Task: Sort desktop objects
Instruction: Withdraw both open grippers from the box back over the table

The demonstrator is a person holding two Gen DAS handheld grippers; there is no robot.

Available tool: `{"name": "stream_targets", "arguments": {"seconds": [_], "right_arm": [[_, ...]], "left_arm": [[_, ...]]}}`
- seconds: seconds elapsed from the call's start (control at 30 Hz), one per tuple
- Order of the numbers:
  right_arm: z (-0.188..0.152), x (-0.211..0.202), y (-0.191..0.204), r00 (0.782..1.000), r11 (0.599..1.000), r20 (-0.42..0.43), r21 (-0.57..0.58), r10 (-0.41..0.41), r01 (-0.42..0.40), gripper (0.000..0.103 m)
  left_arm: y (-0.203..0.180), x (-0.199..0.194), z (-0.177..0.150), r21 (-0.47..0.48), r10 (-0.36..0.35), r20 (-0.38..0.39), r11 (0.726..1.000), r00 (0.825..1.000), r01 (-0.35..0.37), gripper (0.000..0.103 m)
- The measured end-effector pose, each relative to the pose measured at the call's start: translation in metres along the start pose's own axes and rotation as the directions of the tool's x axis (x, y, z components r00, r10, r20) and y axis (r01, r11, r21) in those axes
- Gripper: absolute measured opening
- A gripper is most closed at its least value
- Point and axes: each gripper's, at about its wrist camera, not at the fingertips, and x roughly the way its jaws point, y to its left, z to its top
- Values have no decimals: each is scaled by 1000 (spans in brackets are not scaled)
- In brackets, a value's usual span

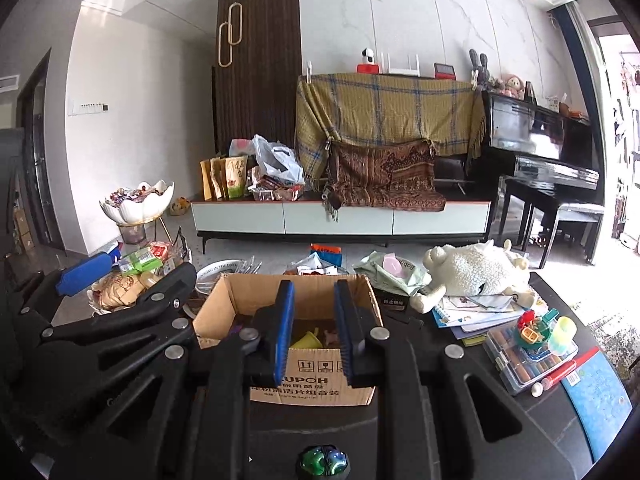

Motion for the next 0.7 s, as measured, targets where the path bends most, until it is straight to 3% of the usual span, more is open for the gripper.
{"name": "stream_targets", "arguments": {"seconds": [0.1, 0.4, 0.6, 0.7], "right_arm": [[1, -12, 2, 999, 1000, 32, 0, 2, -2, 18], [3, -40, 6, 997, 1000, 81, 10, 16, -17, 22], [-1, -52, 5, 995, 999, 99, 35, 30, -33, 33], [-3, -56, 2, 994, 998, 100, 57, 31, -37, 46]], "left_arm": [[-2, -9, -1, 42, 5, 2, 999, 1000, -5, 82], [8, -32, -6, -19, 5, -17, 1000, 1000, -5, 82], [16, -49, -12, -51, 27, -3, 998, 1000, -27, 82], [24, -57, -15, -87, 30, 3, 996, 1000, -30, 82]]}}
